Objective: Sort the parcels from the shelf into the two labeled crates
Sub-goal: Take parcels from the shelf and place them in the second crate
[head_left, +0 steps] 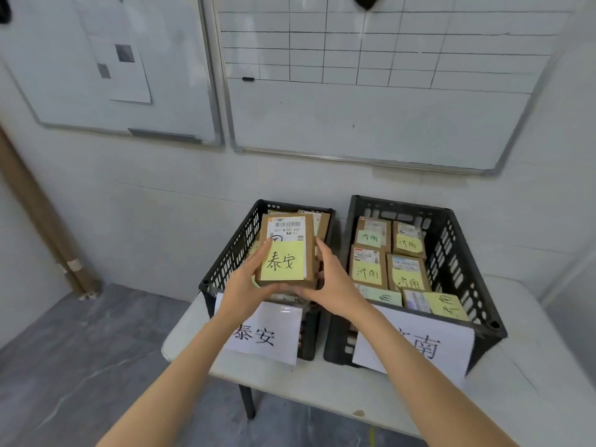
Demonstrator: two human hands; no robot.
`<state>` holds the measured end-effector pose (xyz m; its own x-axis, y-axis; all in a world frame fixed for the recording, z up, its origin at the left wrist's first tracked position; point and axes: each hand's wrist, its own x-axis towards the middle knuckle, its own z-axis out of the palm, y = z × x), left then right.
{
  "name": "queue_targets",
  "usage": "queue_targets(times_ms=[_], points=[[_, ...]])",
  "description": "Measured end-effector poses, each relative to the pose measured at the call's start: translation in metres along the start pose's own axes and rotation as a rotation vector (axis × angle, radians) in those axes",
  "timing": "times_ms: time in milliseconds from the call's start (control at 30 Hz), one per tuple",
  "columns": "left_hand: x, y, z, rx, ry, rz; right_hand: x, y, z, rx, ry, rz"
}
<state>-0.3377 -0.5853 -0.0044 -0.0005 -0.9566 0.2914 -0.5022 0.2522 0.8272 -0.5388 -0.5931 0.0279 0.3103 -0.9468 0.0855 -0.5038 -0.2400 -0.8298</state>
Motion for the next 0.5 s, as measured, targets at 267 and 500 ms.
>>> queue_targets(times_ms=[267,500], points=[[0.086,-0.089,-0.034,0.054,-0.072,-0.142,0.095,0.025,0.013,-0.134,0.067,0.125],[0.128,-0.155,-0.017,0.095,-0.179,-0.222,0.134,0.055,0.013,-0.339,0.132,0.152]])
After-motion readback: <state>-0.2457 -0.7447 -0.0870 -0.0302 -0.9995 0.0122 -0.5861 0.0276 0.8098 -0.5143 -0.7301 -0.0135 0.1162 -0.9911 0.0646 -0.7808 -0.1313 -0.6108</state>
